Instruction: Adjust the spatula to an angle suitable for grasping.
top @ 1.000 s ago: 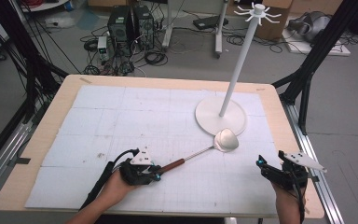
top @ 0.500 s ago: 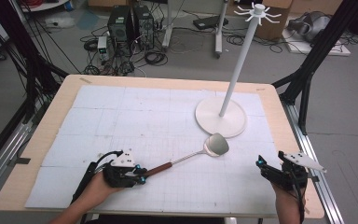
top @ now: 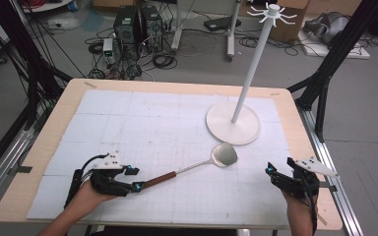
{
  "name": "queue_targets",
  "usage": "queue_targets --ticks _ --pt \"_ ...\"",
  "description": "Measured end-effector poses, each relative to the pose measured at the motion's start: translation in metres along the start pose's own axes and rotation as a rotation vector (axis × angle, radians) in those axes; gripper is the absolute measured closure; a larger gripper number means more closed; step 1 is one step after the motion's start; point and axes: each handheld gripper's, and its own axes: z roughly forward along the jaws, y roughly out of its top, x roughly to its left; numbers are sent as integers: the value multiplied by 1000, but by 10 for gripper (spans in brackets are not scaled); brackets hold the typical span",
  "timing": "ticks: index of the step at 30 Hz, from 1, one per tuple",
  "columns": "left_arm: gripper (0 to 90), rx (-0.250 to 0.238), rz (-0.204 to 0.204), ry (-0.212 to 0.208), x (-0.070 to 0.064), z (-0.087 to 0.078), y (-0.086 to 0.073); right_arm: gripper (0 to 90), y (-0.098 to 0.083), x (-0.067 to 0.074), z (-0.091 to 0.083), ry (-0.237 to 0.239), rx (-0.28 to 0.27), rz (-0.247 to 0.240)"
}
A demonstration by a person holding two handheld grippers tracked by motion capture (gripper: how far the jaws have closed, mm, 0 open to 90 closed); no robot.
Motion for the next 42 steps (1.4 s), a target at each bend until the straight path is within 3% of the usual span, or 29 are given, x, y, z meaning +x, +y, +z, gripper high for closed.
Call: queue_targets --ticks 4,10,14,18,23,26,34,39,42 --pt "433 -115 -51 91 12 -16 4 441 12 18 19 93 6 -36" --pt "422 -199 -97 220 25 -33 -1 814 34 70 68 285 85 -208" --pt "429 -205 -105 250 29 -36 -5 887 46 101 104 348 162 -297" --pt "435 -195 -96 246 29 -36 -6 892 48 119 128 376 242 -343" --pt "468 -184 -90 235 27 -34 -6 892 43 127 143 409 308 -352" --pt "472 -188 -99 237 27 -35 -6 892 40 130 145 426 344 -388" --pt "481 -182 -97 236 26 -35 -7 894 39 124 132 432 339 -380" --pt "482 -180 -97 239 26 -33 -7 894 38 120 124 450 356 -399" --pt "484 -180 -98 239 26 -33 -7 894 39 121 127 452 331 -371"
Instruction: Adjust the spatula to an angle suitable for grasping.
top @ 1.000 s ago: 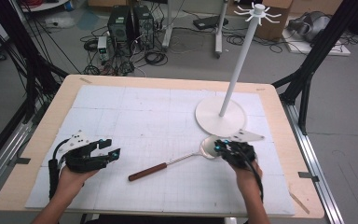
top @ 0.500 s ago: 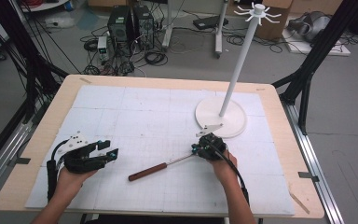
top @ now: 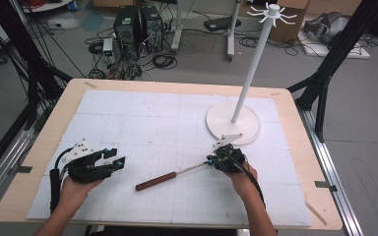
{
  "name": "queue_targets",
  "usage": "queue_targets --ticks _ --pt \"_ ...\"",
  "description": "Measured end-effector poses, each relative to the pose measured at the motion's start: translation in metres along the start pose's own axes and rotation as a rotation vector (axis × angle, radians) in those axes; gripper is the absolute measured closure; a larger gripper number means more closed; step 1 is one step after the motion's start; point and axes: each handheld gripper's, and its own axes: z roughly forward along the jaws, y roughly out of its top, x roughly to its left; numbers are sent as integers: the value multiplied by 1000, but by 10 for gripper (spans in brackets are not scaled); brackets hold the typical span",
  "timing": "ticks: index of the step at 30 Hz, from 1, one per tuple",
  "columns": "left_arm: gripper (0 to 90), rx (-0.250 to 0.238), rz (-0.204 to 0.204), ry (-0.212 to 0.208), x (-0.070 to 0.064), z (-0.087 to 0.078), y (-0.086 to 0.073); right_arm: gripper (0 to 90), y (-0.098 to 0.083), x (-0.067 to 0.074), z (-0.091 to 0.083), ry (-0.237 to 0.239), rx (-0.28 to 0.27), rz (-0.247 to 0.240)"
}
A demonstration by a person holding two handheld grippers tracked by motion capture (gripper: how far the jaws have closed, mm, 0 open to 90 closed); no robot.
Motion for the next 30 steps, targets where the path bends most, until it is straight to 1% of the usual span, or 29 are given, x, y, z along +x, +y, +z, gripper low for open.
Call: queue_targets --ticks 2,4,7,9,13,16,20,22,23,26,28,30 --pt "485 -2 -2 -2 0 0 0 894 4 0 5 -2 -13 5" --pt "487 -3 -5 -1 0 0 0 894 7 1 11 -4 7 4" --pt "488 -1 -6 -1 1 0 0 894 8 0 17 6 32 9" --pt "489 0 -3 2 1 0 0 895 7 -2 16 13 32 27" --pt "489 3 1 1 1 0 0 896 5 -2 12 39 54 42" --pt "490 8 3 1 0 0 0 896 3 0 9 39 70 35" --pt "492 6 1 -1 -1 0 -1 896 -3 5 3 37 74 25" --pt "504 12 9 -5 0 -1 -1 896 -6 9 -1 31 79 17" --pt "517 12 9 -6 -1 -1 -1 896 -8 10 -3 26 79 7" --pt "551 14 19 -18 -2 -1 -1 896 -16 16 -8 29 67 11" --pt "616 16 28 -39 -4 -1 -1 894 -20 17 -12 24 42 18" --pt "667 26 47 -67 -8 0 -1 881 -24 16 -18 -2 -8 43"
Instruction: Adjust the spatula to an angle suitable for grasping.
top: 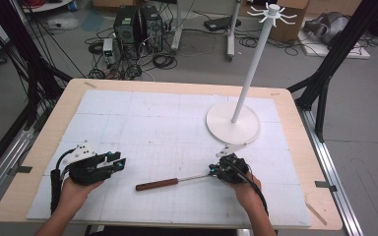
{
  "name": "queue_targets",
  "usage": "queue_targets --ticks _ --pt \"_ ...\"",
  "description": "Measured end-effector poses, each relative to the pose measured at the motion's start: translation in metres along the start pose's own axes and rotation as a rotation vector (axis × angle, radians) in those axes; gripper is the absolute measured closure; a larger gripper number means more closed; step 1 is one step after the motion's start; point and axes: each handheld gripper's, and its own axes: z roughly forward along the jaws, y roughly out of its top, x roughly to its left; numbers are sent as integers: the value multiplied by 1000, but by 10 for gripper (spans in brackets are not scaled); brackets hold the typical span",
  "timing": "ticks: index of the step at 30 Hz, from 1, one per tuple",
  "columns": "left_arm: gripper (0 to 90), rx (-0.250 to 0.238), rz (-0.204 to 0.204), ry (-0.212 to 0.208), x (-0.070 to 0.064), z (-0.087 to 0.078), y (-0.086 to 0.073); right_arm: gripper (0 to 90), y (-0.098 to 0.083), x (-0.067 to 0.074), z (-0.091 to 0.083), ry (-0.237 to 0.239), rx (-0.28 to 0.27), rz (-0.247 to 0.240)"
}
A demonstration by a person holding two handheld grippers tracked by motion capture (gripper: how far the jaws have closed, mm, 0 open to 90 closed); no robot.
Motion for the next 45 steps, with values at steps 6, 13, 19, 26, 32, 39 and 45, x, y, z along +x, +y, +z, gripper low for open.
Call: queue_targets --ticks 6,13,19,26,32,39,45 --pt "757 57 62 -110 -23 11 -2 879 -6 -6 -30 -75 -141 42" --pt "787 143 126 -233 -55 32 -7 865 -14 -8 -48 -115 -187 59" --pt "789 207 156 -252 -69 44 -13 864 -17 -8 -52 -123 -207 64" --pt "823 289 194 -187 -70 50 -16 864 -19 -11 -55 -122 -220 70" --pt "855 310 188 -137 -66 52 -16 861 -18 -12 -57 -124 -236 72" --pt "843 298 128 -11 -47 54 -12 858 -17 -11 -55 -122 -236 64" --pt "847 292 86 68 -34 68 -5 858 -16 -11 -55 -122 -243 64"
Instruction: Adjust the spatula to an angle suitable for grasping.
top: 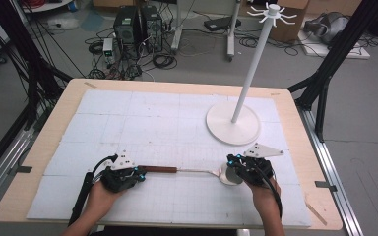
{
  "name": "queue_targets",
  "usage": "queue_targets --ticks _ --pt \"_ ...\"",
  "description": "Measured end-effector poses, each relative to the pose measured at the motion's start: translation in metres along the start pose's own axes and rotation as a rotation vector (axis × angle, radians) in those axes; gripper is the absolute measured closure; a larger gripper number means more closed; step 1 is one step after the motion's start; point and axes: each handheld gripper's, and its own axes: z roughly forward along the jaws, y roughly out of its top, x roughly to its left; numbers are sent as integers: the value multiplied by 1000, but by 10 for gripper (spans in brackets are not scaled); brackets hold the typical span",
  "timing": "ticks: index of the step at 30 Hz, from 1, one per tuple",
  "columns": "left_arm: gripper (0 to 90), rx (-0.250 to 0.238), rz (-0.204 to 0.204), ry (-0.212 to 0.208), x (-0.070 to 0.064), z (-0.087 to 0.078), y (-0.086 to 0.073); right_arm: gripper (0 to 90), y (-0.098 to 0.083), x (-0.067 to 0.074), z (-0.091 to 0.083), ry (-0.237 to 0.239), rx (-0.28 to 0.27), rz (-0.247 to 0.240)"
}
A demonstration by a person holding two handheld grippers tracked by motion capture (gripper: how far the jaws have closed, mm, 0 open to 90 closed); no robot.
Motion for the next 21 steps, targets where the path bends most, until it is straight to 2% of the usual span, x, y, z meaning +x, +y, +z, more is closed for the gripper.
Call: queue_targets --ticks 1,6,11,18,19,21 --pt "847 -3 -6 7 2 1 2 857 0 0 0 1 1 5" --pt "836 -23 -90 33 12 12 11 857 1 1 0 6 -1 4" --pt "825 -1 -74 84 17 24 26 858 1 0 0 6 -6 3" --pt "823 17 -57 99 19 44 51 858 0 -4 -4 0 -20 20" --pt "824 13 -60 102 19 47 53 857 0 -4 -5 2 -23 20" --pt "830 -6 -95 104 22 51 53 858 -1 -5 -7 -2 -28 27"
